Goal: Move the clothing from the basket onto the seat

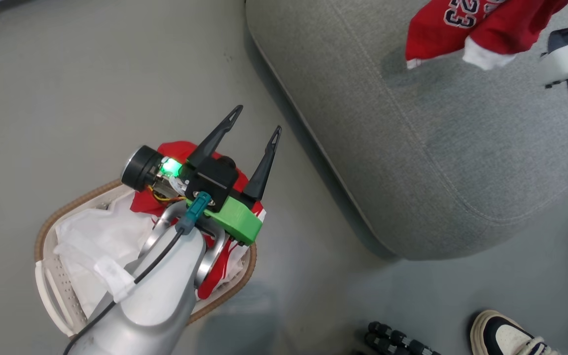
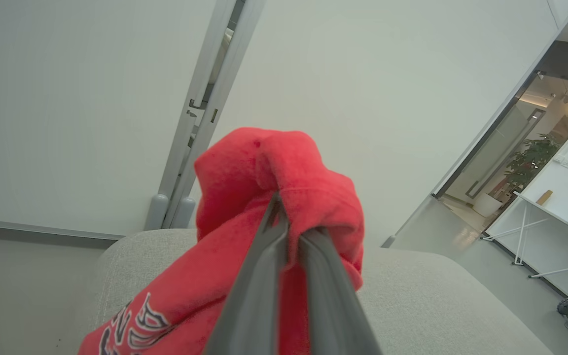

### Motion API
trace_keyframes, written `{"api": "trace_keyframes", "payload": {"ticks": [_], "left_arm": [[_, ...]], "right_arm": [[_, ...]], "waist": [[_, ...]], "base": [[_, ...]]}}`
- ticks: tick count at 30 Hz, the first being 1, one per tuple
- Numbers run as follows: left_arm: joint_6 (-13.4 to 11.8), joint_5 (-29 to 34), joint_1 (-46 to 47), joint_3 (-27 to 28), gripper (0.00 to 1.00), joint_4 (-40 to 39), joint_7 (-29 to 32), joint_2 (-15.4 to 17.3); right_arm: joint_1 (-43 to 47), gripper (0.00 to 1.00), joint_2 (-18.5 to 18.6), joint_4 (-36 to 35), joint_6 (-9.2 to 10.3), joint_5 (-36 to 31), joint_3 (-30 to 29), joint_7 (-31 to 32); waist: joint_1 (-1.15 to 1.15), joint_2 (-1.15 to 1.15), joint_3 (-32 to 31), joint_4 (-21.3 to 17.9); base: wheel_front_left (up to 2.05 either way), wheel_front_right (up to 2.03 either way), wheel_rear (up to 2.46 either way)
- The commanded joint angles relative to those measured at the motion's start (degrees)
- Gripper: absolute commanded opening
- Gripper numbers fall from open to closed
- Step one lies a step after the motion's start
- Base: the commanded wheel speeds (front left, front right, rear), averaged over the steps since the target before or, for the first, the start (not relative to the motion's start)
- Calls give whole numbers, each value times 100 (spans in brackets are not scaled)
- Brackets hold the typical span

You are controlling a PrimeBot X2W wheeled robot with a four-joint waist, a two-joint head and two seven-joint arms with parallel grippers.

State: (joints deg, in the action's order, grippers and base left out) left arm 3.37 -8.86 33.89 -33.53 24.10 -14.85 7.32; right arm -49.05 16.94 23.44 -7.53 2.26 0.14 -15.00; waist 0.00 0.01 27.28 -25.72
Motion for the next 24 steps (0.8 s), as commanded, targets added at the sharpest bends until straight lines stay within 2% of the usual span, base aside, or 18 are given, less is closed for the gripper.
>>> {"api": "trace_keyframes", "payload": {"ticks": [1, 7, 12, 13, 14, 18, 24], "left_arm": [[34, 77, 147, -14, 100, -23, -1, 67], [47, 66, 367, -30, 100, -27, 38, 91], [14, 54, 442, -34, 100, 13, 13, 116], [-8, 40, 443, -14, 100, 33, 7, 132], [-31, 24, 442, 5, 100, 54, 7, 142], [-57, -9, 472, 73, 100, 130, -21, 170], [-205, -69, 451, 330, 100, 176, -38, 309]], "right_arm": [[-171, 0, 88, 161, 8, -80, -93, -28], [-611, 0, 314, 836, 8, -148, -723, -28], [-600, 0, 351, 1282, 8, -447, -1266, -28], [-562, 13, 283, 1386, 8, -494, -1362, -28], [-531, 100, 231, 1440, 8, -520, -1398, -28], [-295, 100, 121, 1531, 8, -605, -1584, -28], [409, 100, -129, 1120, 8, -527, -1525, -28]], "waist": [[0, -1, 501, 298], [0, -1, 904, 599], [0, -1, 1058, 775], [0, -1, 1067, 795], [0, -1, 1070, 809], [0, -1, 1029, 882], [0, -1, 722, 985]], "base": [[0, 0, 0], [0, 0, 0], [0, 0, 0], [0, 0, 0], [0, 0, 0], [0, 0, 0], [0, 0, 0]]}}
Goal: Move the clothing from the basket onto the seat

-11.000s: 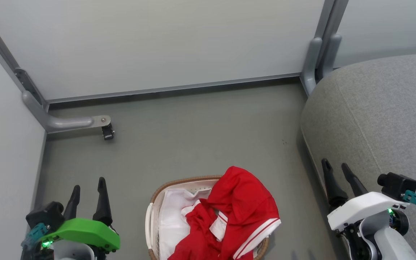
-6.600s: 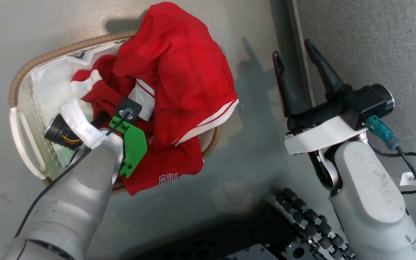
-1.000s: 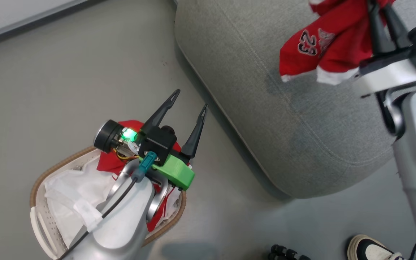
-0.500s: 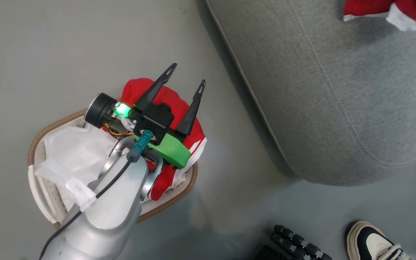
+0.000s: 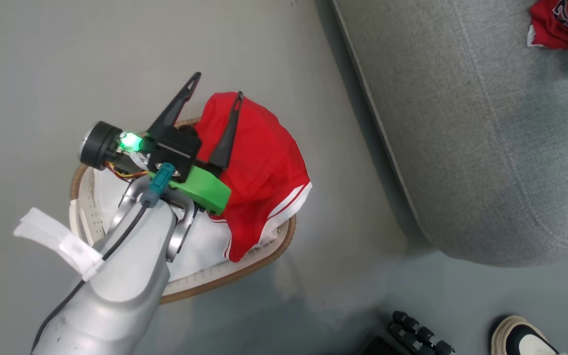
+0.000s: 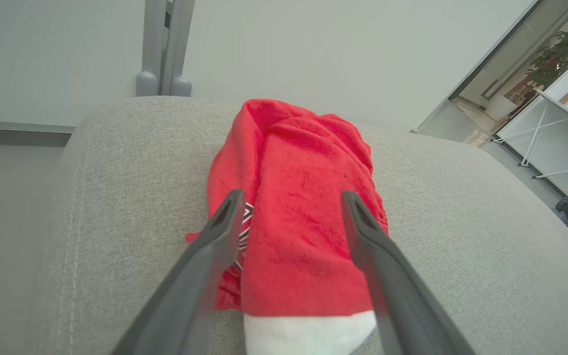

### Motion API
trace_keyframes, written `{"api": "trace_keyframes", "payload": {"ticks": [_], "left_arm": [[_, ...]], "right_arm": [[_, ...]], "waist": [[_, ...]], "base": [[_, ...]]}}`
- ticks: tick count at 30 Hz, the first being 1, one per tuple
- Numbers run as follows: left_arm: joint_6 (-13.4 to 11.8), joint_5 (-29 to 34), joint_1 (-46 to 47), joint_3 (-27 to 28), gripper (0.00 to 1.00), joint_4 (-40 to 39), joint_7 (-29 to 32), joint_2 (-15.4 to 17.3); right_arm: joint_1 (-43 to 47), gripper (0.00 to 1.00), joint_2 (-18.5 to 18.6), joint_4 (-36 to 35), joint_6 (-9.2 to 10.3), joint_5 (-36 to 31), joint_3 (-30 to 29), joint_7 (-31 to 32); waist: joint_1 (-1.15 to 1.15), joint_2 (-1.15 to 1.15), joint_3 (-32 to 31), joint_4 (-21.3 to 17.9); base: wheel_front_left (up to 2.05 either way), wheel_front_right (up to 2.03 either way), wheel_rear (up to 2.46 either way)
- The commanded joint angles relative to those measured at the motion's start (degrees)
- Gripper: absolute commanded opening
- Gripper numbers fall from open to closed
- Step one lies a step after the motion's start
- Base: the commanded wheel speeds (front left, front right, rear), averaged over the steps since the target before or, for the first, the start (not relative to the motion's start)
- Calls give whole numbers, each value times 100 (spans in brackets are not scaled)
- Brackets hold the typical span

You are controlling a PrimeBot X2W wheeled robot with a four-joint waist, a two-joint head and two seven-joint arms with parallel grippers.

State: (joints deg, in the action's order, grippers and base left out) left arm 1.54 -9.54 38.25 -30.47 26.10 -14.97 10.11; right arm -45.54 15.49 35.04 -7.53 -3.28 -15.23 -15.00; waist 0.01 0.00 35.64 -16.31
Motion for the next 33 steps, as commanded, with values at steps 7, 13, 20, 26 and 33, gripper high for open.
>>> {"api": "trace_keyframes", "payload": {"ticks": [7, 13, 20, 26, 33], "left_arm": [[-264, -87, -430, 464, 100, -339, -17, 81], [-434, -14, -890, 879, 100, -575, -18, 19], [-523, 36, -1457, 1403, 100, -651, -19, -129], [-574, 127, -1954, 1874, 100, -721, -18, -262], [-589, 300, -2599, 2275, 100, -870, -18, -427]], "right_arm": [[659, 100, -225, -760, 8, 384, 407, -28], [1009, 100, -356, -1165, 8, 591, 739, -28], [1412, 100, -483, -1319, 8, 715, 1178, -28], [1833, 100, -711, -1474, 8, 837, 1299, -28], [2436, 100, -879, -1536, 8, 880, 1419, -28]], "waist": [[-1, 0, -550, 249], [-1, 0, -955, 610], [-1, 0, -1410, 1092], [-1, 0, -1788, 1396], [-1, 0, -2216, 1638]], "base": [[0, 0, 0], [0, 0, 0], [0, 0, 0], [0, 0, 0], [0, 0, 0]]}}
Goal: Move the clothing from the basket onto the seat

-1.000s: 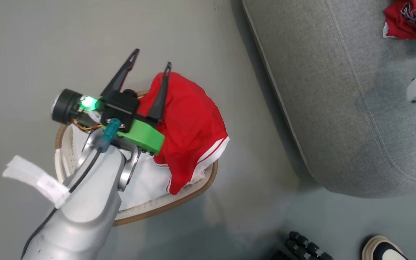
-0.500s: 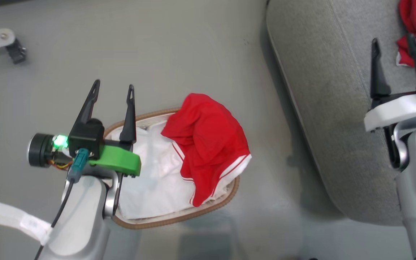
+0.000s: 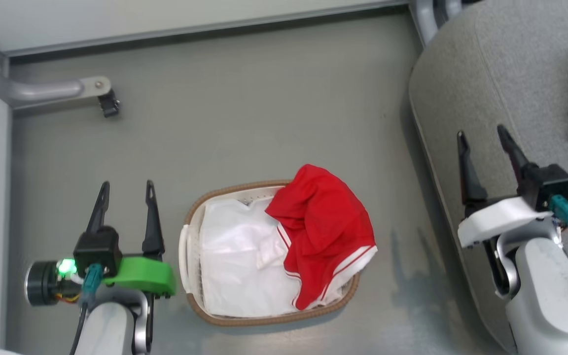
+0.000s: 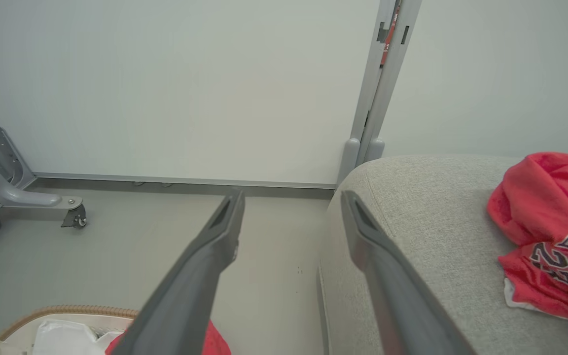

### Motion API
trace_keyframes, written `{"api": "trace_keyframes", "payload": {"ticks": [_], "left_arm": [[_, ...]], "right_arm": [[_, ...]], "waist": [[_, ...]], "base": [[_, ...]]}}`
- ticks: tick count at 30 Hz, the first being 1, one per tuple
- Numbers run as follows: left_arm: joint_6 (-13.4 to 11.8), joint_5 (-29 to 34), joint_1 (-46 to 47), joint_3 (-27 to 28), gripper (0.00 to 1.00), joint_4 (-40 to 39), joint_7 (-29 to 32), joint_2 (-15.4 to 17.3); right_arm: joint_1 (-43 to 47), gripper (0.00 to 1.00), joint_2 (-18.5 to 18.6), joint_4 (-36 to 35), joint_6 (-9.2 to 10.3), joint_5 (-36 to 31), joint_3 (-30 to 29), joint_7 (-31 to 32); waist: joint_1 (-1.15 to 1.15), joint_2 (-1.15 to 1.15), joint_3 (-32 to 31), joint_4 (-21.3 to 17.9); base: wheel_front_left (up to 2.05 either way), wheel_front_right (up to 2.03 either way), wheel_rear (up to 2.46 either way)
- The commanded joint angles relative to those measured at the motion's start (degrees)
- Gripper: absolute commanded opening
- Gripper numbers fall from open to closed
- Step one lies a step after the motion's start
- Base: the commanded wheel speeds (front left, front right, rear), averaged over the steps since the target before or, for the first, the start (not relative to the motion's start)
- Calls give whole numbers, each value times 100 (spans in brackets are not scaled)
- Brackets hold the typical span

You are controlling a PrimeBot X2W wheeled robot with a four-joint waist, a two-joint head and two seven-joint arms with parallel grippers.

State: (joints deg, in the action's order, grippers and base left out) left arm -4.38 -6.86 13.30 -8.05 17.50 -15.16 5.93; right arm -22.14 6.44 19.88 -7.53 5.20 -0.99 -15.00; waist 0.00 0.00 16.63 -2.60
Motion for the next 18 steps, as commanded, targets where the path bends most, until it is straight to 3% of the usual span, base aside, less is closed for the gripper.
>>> {"api": "trace_keyframes", "payload": {"ticks": [1, 18], "left_arm": [[23, 51, -181, 65, 100, -20, 2, -28], [403, 240, -1315, 532, 100, -130, 1, -251]], "right_arm": [[174, 100, -2, -18, 8, 48, -25, -28], [1255, 100, -245, 57, 8, 91, 147, -28]], "waist": [[0, 0, -379, 287], [0, 0, -1208, 341]], "base": [[0, 0, 0], [0, 0, 0]]}}
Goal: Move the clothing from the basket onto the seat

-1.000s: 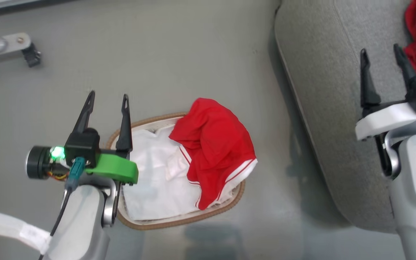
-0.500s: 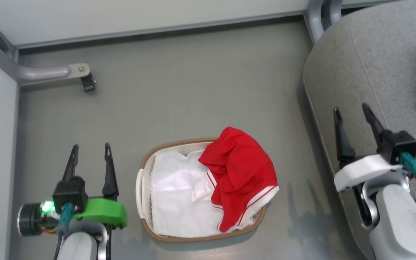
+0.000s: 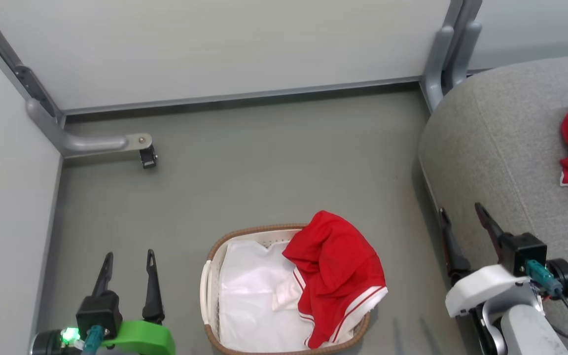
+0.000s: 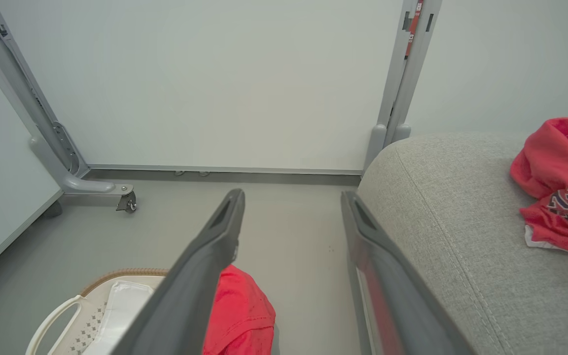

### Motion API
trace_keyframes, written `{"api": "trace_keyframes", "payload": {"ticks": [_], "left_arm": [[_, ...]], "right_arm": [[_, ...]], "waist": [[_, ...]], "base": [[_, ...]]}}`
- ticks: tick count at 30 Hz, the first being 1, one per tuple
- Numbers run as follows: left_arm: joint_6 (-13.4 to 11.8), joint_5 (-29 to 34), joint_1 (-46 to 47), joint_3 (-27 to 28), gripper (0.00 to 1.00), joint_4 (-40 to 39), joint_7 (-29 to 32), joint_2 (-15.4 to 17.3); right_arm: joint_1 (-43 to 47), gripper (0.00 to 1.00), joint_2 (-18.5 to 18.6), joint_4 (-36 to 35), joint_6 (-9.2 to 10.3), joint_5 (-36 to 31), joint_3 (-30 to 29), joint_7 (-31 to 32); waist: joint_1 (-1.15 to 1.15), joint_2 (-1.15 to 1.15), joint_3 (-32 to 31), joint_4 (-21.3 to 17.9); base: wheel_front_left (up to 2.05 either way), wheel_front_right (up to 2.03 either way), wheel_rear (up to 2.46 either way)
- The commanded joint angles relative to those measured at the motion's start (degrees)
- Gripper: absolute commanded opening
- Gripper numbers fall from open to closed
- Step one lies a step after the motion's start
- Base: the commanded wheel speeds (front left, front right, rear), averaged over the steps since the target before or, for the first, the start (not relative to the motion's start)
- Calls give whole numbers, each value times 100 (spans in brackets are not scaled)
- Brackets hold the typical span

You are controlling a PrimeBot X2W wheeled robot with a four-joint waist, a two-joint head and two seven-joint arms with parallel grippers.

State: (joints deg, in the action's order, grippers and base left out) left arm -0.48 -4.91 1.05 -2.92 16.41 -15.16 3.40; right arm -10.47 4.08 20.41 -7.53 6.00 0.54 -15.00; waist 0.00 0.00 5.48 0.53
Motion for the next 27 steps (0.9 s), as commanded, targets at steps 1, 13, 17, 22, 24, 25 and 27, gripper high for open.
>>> {"api": "trace_keyframes", "payload": {"ticks": [1, 13, 17, 22, 24, 25, 27], "left_arm": [[18, 48, -132, 23, 100, -30, 1, -3], [89, -22, -216, -51, 100, -1, 1, -45], [75, -79, -126, -152, 100, 34, 1, -45], [110, -187, 58, -341, 100, 134, 1, -44], [123, -234, 182, -459, 100, 169, 1, -46], [135, -276, 246, -535, 100, 212, 1, -45], [159, -321, 418, -672, 100, 291, 1, -44]], "right_arm": [[131, 100, -18, 6, 8, 2, -1, -28], [181, 100, -47, 3, 8, -7, 42, -28], [91, 100, -47, -29, 8, -48, 39, -28], [-55, 100, -50, -135, 8, -55, -7, -28], [-164, 100, -55, -216, 8, -24, -37, -28], [-227, 100, -60, -261, 8, -31, -30, -28], [-343, 100, -61, -344, 8, -23, -40, -28]], "waist": [[0, 0, -121, 29], [0, 0, -132, -48], [0, 0, -43, -96], [0, 0, 208, -166], [0, 0, 379, -228], [0, 0, 475, -266], [0, 0, 669, -333]], "base": [[0, 0, 0], [0, 0, 0], [0, 0, 0], [0, 0, 0], [0, 0, 0], [0, 0, 0], [0, 0, 0]]}}
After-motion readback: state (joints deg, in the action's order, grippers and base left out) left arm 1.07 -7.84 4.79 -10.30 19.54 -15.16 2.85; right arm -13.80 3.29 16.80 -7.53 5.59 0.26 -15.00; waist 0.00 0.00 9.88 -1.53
